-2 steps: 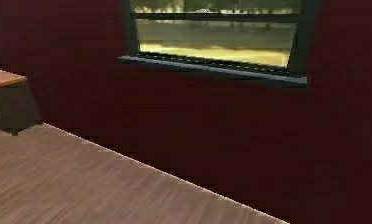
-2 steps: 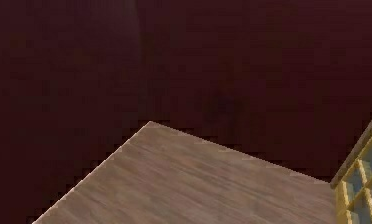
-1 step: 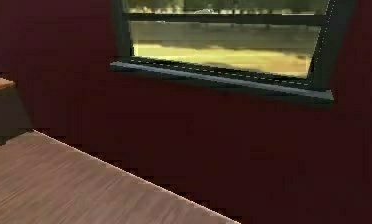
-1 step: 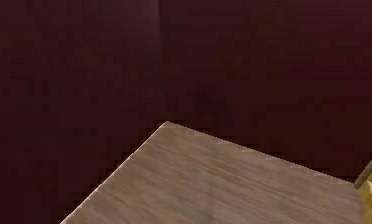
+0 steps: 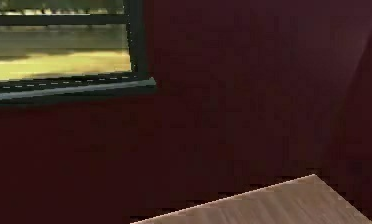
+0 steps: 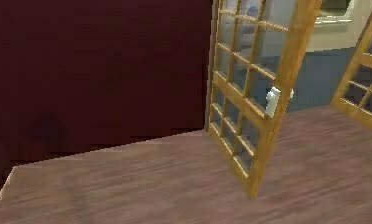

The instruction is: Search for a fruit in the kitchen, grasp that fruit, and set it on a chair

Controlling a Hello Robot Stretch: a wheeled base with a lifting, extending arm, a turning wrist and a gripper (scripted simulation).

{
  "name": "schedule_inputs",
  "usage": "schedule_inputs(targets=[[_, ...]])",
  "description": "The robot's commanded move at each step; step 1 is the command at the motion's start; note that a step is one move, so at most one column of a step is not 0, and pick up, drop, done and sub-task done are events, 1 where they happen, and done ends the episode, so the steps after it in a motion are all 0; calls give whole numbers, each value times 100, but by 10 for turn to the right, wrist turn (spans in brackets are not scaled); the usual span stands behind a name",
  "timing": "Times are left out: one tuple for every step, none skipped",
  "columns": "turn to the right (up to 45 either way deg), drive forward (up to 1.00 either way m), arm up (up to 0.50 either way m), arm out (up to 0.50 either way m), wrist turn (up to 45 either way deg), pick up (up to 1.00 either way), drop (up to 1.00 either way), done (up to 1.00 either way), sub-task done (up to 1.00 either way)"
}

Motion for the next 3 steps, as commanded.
schedule_inputs(targets=[[360, 0, 0, 0, 0, 0, 0, 0, 0], [0, 10, 0, 0, 0, 0, 0, 0, 0], [-450, 0, 0, 0, 0, 0, 0, 0, 0]])
